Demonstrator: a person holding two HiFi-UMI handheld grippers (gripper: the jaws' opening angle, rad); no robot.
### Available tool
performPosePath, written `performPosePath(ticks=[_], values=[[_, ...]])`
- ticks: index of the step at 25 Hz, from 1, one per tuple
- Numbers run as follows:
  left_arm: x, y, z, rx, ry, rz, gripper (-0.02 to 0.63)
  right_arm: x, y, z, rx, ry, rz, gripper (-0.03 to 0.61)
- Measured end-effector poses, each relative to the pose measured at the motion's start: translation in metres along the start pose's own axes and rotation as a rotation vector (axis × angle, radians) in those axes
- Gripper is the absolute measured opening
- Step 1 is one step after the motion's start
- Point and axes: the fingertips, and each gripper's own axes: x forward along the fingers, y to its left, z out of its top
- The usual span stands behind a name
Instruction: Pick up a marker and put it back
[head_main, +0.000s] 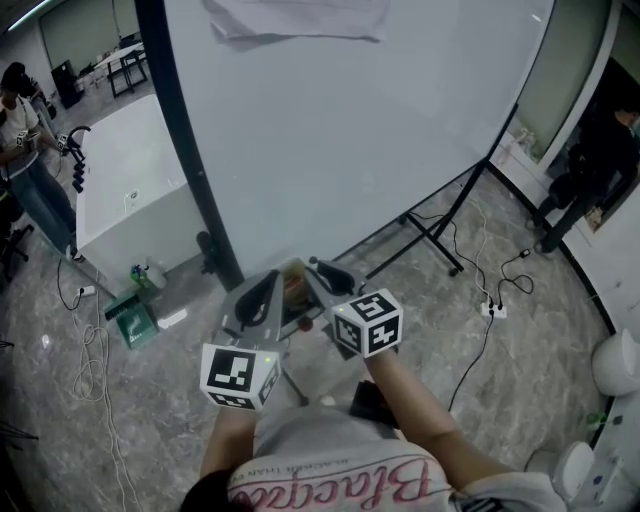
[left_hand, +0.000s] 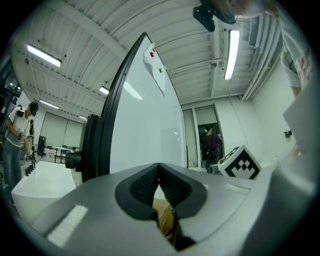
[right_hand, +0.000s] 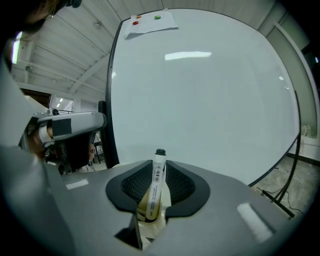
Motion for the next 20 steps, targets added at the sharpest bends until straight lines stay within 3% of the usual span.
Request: performPosePath(ticks=[3,7,11,18,20], values=[[0.0,0.002,0.001,0.001,0.0,0.004,0.0,0.004,-0.001,0.001,-0.012,-0.005,-0.002,0.097],[0.002,0.002,0.003,0.005,-0.002,-0.002,0.0,0.001,-0.005,0.011,0.009,-0.058,0.006,0.192],[0.002,0.003,0.004,0.005,-0.003,-0.007,0.0,-0.015,-0.007,0.033,-0.017,-0.12,-0.019,0.193],[0.001,-0.001,0.005,0.009,-0.008,-0.021,0.0,-0.054,0.012,0.06,-0.101,-0.179,-0.05,0.004],[0.0,-0.002,0.006,0.01,-0.011,-0.027,0.0,-0.065,0.017,0.066,-0.129,-0.199,-0.064,0.002]])
